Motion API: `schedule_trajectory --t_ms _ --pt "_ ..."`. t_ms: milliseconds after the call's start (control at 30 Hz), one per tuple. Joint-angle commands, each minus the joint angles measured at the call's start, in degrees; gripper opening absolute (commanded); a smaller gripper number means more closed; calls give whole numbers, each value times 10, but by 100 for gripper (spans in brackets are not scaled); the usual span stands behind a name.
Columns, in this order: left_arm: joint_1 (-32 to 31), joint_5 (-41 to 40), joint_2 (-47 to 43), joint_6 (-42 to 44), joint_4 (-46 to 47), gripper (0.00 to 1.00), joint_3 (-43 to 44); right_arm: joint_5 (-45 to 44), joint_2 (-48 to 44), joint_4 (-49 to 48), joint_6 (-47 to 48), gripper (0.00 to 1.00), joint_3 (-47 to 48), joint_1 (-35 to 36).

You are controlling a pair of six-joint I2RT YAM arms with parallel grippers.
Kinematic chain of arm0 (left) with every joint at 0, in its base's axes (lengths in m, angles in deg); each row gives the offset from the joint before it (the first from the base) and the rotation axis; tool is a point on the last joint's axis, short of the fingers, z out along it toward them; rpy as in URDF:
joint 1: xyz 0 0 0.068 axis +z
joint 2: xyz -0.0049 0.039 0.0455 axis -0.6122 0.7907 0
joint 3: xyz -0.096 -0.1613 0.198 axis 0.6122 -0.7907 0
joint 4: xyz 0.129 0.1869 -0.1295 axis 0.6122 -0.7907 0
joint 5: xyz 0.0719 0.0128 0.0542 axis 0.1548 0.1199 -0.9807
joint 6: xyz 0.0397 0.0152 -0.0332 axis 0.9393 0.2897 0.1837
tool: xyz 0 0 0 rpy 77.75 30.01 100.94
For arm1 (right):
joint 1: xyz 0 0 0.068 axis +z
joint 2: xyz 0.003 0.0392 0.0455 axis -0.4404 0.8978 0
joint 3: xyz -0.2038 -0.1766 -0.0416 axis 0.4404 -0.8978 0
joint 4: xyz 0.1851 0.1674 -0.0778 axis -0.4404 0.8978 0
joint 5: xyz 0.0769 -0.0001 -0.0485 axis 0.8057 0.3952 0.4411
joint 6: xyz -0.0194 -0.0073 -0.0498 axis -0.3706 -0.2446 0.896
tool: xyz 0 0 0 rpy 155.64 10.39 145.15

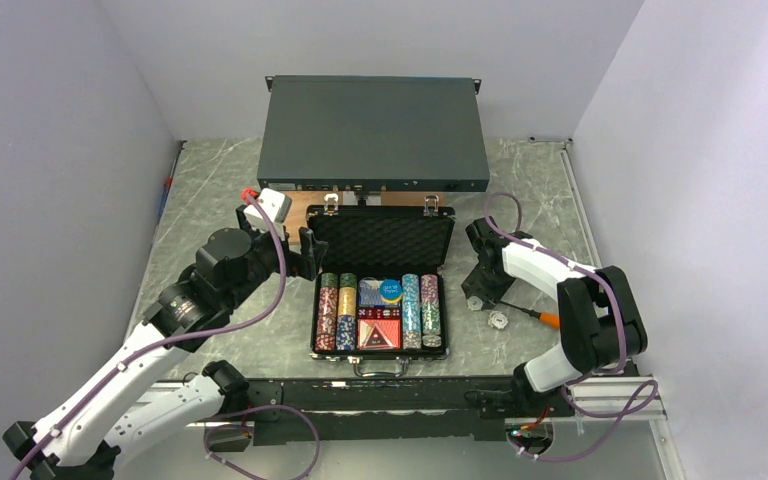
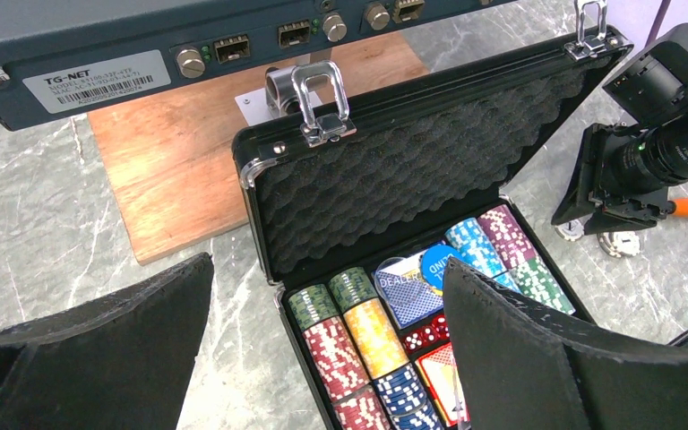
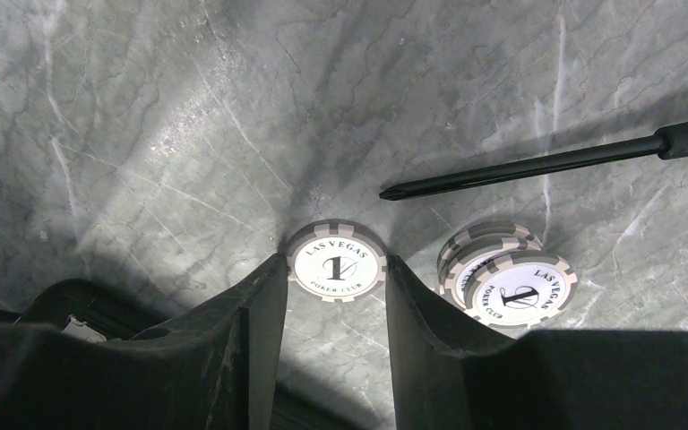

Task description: Pack up texas hold em set

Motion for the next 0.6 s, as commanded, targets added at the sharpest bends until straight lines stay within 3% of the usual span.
schedule_trajectory --t_ms 0,467,567 --pt "2 5 3 2 16 99 7 -21 -6 -11 0 32 6 1" --pt "2 6 1 1 17 99 6 -32 -67 32 -4 27 25 2" --pt "2 6 0 1 18 99 6 -23 -67 14 11 36 21 2"
